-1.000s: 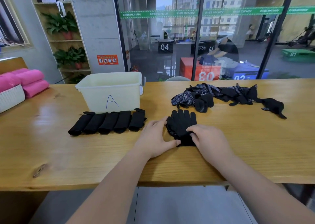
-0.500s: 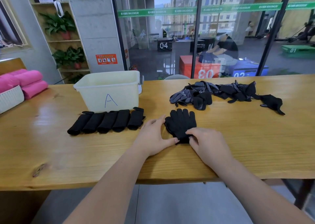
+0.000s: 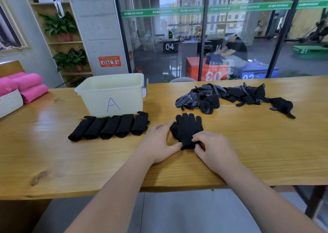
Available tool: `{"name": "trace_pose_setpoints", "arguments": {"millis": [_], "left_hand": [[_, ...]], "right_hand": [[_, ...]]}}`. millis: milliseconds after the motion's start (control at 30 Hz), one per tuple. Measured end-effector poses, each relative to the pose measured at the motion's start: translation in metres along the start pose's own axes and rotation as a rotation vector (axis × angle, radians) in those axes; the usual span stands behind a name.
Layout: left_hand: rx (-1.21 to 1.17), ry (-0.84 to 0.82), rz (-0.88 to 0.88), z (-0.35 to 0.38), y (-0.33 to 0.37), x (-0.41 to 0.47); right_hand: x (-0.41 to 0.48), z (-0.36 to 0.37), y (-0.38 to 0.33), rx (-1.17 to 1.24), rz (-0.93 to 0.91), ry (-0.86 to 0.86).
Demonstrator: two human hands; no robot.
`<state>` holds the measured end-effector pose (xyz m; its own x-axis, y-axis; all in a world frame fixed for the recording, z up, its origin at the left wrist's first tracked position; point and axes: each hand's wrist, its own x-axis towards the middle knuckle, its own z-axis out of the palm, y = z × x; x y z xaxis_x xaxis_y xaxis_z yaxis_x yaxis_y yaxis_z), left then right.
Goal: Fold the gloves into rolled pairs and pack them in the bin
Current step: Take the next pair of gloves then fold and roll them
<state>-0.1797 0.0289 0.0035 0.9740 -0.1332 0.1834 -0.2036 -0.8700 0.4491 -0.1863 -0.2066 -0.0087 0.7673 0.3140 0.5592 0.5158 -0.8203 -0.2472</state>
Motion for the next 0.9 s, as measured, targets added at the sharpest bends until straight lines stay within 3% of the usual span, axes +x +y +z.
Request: {"name": "trace_pose_setpoints", "arguments": {"millis": [200, 333, 400, 500, 633, 733, 900], "left_hand": [[0.106, 0.016, 0.064, 0.004, 0.000, 0.003], [0.189, 0.004, 0.052, 0.008, -0.002, 0.005], [0.186, 0.005, 0.049, 0.008, -0.003, 0.007], [0.174, -0.001, 0.034, 0.008, -0.003, 0.008], [0.169, 0.001, 0.031, 0.007, -0.003, 0.008], [0.139, 0.003, 0.030, 0.007, -0.003, 0.008], [0.082, 0.038, 0.042, 0.006, -0.004, 0.009]], "right_hand": [[0.001, -0.004, -0.006, -0.001, -0.071, -0.061], [0.007, -0.007, -0.004, 0.144, -0.050, -0.094], [0.018, -0.004, 0.002, 0.167, 0.007, -0.200], [0.043, 0.004, 0.015, -0.011, 0.089, -0.419], [0.074, 0.011, 0.015, -0.117, 0.153, -0.474], [0.087, 0.019, 0.003, -0.132, 0.139, -0.642], [0.103, 0.041, -0.011, -0.231, 0.150, -0.503]]}}
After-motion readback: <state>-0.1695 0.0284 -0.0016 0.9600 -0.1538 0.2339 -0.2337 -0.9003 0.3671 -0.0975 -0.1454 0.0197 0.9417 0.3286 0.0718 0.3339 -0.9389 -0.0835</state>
